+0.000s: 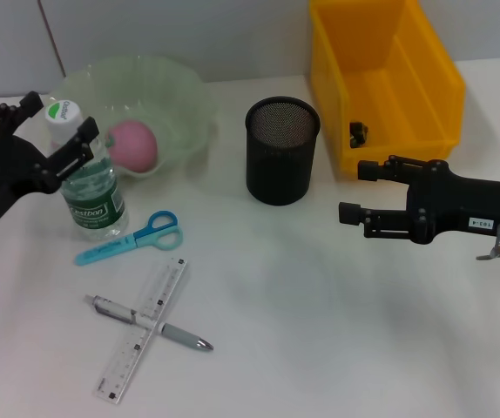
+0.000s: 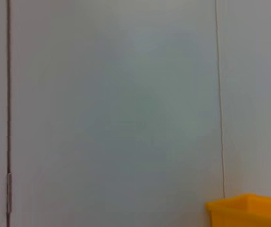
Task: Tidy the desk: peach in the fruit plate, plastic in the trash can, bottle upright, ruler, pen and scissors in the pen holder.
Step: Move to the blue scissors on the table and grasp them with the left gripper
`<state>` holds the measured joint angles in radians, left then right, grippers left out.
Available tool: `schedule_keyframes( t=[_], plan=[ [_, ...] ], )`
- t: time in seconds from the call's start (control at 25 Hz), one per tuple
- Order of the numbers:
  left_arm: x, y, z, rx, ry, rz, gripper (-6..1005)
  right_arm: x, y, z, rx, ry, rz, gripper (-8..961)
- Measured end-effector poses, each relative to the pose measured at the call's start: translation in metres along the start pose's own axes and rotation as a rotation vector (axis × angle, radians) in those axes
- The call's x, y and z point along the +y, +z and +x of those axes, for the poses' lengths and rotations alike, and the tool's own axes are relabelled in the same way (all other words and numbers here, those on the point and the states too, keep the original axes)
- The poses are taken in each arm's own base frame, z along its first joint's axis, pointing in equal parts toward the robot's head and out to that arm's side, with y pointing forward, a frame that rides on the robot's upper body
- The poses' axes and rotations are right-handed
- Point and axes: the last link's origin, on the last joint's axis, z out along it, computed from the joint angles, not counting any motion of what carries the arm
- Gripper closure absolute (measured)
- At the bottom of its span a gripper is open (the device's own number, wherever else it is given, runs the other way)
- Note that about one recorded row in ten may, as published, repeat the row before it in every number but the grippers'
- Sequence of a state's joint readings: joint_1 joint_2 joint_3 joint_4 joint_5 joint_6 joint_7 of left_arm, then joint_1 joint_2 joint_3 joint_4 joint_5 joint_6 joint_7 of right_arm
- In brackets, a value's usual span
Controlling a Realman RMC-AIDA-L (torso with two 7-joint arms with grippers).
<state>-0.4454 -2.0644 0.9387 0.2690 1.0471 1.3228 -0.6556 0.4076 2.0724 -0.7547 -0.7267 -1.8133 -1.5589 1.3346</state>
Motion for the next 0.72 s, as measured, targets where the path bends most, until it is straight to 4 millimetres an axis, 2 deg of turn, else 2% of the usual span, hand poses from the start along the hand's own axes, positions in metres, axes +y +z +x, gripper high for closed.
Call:
schedule_keyframes(
  t=[0.12,0.36,0.4,0.72],
  plan=[
    [-0.002,-0.004,0.003,0.013,-0.04,-0.002,146,0.0,0.0,0.0,0.0,0.0,-0.001,137],
    [-0.004,-0.024,0.017,0.04,-0.156,-0.064,140,0.001,0.001,-0.001,-0.003,-0.002,-0.01,137],
    [-0.003,-0.031,0.021,0.042,-0.191,-0.1,141,0.001,0.001,-0.002,-0.003,-0.004,-0.013,137],
    [0.009,-0.046,0.031,0.01,-0.275,-0.269,141,0.003,0.005,-0.002,0.011,-0.009,-0.038,137]
  ],
)
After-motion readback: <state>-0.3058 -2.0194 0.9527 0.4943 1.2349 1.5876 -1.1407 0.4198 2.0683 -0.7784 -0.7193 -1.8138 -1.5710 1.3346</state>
